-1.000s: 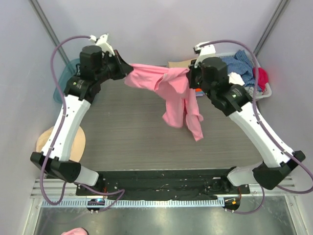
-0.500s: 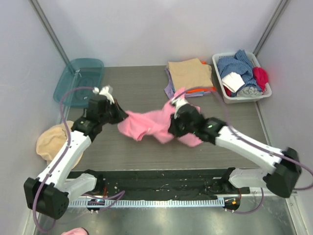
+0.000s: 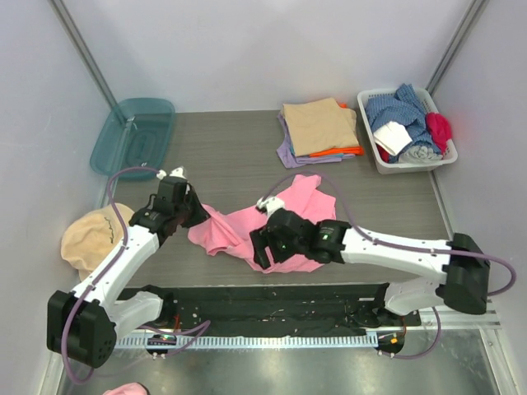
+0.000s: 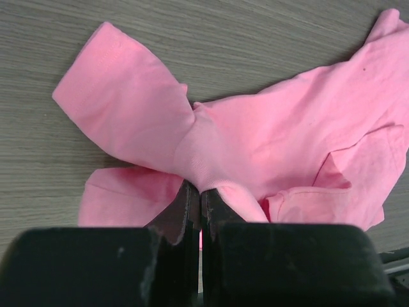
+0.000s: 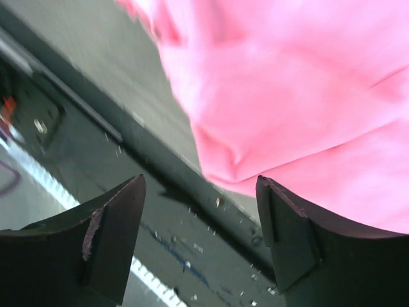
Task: Fold and stack the t-shirts
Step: Flatten the tshirt out
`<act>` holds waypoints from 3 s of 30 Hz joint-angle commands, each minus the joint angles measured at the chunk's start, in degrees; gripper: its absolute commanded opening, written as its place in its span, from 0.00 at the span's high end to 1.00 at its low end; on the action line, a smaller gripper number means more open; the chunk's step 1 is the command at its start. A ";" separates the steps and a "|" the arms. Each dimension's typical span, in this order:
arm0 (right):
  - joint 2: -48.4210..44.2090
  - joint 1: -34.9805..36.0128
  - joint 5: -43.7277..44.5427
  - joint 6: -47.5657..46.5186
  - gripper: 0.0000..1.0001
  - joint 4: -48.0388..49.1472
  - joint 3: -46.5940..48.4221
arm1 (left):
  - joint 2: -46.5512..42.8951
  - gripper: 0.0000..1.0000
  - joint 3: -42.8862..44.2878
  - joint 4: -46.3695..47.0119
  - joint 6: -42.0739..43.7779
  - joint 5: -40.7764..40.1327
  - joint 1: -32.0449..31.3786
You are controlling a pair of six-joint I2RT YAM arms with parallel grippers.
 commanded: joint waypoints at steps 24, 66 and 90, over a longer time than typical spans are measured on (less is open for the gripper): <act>13.37 -26.60 20.93 -3.17 0.21 5.63 0.83 | -2.51 1.00 -0.05 1.71 -1.20 -3.19 0.40; -8.77 3.67 25.66 4.75 0.17 -1.49 1.89 | 34.43 0.00 38.71 12.36 4.85 18.97 -0.83; 20.39 -26.86 4.68 -11.34 0.15 12.84 22.95 | -17.71 0.00 -9.63 0.57 -13.51 -7.49 -20.07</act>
